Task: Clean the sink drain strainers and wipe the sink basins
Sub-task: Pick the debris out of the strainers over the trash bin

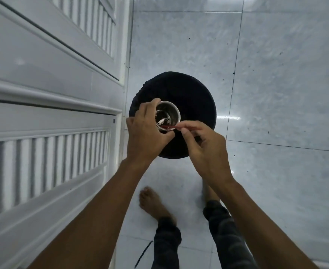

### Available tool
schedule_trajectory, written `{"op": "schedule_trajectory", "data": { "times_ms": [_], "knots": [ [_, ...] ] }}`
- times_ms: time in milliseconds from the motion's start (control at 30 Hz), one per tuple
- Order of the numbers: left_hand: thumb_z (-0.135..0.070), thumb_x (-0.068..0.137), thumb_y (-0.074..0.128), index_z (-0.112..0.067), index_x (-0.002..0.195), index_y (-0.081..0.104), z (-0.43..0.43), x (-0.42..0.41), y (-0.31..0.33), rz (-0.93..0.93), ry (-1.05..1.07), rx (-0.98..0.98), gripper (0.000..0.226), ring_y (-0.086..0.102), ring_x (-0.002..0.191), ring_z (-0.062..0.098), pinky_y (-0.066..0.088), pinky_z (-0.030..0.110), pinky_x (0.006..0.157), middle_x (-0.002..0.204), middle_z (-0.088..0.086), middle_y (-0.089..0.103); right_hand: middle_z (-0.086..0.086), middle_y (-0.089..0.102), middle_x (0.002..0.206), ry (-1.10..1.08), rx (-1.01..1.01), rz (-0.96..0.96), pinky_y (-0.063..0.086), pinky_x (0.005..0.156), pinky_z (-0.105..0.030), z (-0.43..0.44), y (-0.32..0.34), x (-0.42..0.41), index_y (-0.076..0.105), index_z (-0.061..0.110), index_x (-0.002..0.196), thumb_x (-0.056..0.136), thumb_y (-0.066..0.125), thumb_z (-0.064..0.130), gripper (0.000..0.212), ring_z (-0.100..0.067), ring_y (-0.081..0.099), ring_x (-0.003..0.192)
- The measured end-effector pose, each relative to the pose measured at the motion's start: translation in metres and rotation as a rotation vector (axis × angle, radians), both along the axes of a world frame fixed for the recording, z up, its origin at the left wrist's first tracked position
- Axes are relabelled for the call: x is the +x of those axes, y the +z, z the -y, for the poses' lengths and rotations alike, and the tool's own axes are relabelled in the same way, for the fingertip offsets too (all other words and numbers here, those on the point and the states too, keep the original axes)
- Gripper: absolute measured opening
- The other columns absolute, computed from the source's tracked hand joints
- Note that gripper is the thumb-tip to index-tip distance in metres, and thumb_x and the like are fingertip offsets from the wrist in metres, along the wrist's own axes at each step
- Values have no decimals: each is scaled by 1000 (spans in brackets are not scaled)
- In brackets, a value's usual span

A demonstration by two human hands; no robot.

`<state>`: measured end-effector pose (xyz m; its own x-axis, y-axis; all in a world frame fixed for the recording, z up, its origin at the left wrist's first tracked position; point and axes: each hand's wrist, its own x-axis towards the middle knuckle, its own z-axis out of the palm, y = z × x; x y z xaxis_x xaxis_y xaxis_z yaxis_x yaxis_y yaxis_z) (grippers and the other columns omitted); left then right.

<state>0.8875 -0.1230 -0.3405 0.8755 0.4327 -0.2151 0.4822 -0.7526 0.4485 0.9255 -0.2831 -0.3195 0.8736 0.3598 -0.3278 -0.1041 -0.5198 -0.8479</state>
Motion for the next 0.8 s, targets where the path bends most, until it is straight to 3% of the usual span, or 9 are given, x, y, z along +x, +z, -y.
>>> {"op": "schedule_trajectory", "data": {
  "times_ms": [133, 233, 333, 500, 633, 800],
  "knots": [
    [-40, 73, 87, -19, 147, 45, -3, 0, 0, -25, -1, 22, 88, 54, 125, 22, 29, 33, 99, 137, 3, 55, 14, 71, 112, -133, -19, 3, 54, 91, -16, -8, -5, 11, 73, 22, 116, 103, 57, 26, 21, 1, 65, 102],
    [-41, 73, 85, -18, 147, 44, -8, 1, 0, -42, 7, 40, 88, 55, 124, 23, 28, 32, 98, 136, 4, 56, 16, 71, 110, -114, 39, 13, 52, 89, -10, -15, -5, 15, 73, 23, 115, 102, 58, 27, 20, 4, 65, 102],
    [-42, 72, 86, -18, 148, 40, -10, 3, -1, -38, 30, 27, 93, 56, 123, 21, 25, 30, 100, 136, 3, 57, 14, 72, 112, -71, 35, 1, 53, 89, -13, -22, -7, 12, 73, 24, 115, 101, 59, 27, 20, 0, 65, 102],
    [-43, 70, 88, -18, 144, 41, -14, 2, -5, -43, 61, 5, 91, 58, 122, 22, 25, 30, 100, 133, 3, 59, 21, 68, 107, -167, -6, 16, 51, 87, -10, -22, -11, 18, 72, 26, 115, 102, 59, 27, 18, 5, 64, 98],
    [-44, 72, 86, -18, 141, 43, -15, 3, -7, -31, 27, 11, 85, 57, 119, 20, 25, 29, 99, 129, 2, 60, 13, 72, 113, -109, 15, 12, 52, 90, -12, -26, -8, 14, 72, 24, 116, 101, 59, 28, 20, 0, 65, 102],
    [-39, 72, 88, -15, 138, 48, -20, 4, -3, 0, -2, 35, 81, 59, 119, 23, 27, 31, 100, 129, 5, 62, 12, 72, 113, -186, -5, 7, 51, 90, -11, -23, -4, 15, 72, 23, 116, 102, 59, 27, 20, 2, 64, 100]
  ]
}}
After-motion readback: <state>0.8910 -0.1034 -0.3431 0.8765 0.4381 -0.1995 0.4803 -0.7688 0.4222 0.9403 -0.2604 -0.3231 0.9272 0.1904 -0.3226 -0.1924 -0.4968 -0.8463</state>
